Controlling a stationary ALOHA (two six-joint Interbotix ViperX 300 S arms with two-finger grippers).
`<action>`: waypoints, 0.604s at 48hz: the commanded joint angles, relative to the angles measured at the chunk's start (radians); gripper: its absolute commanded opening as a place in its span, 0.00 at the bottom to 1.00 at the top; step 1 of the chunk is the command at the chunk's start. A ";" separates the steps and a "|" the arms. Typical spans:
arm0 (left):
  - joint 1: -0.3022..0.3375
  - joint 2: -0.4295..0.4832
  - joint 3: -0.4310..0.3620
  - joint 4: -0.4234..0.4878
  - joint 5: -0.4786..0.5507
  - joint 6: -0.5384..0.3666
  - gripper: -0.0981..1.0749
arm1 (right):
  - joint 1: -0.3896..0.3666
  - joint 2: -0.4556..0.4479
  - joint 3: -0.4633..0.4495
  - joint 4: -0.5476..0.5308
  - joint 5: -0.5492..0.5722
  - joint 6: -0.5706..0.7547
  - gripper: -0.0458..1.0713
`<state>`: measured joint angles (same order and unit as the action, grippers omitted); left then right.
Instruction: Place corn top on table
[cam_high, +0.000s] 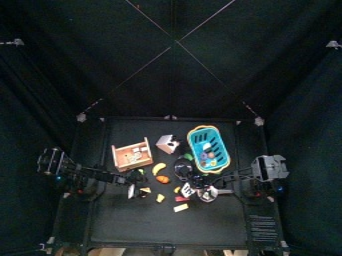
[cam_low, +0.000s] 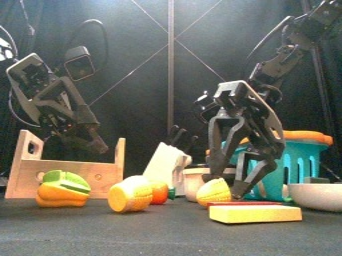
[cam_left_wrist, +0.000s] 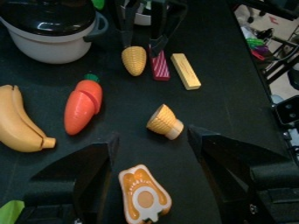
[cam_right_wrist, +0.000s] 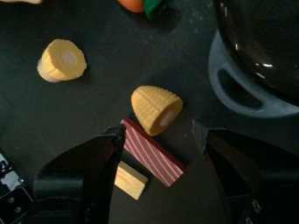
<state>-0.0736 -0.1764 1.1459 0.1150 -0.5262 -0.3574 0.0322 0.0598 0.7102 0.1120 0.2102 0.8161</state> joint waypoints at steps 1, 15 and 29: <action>-0.002 -0.002 -0.009 0.000 -0.003 0.002 0.91 | 0.000 -0.020 -0.029 -0.002 0.026 -0.002 0.88; -0.002 0.002 -0.009 -0.002 -0.003 0.002 0.91 | 0.009 -0.031 -0.069 0.002 0.091 -0.002 0.88; -0.002 0.014 -0.014 0.000 -0.003 0.002 0.91 | 0.044 -0.092 -0.098 0.005 0.202 0.000 0.85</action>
<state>-0.0736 -0.1626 1.1459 0.1150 -0.5262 -0.3574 0.0736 0.0199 0.6335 0.1104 0.4050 0.8145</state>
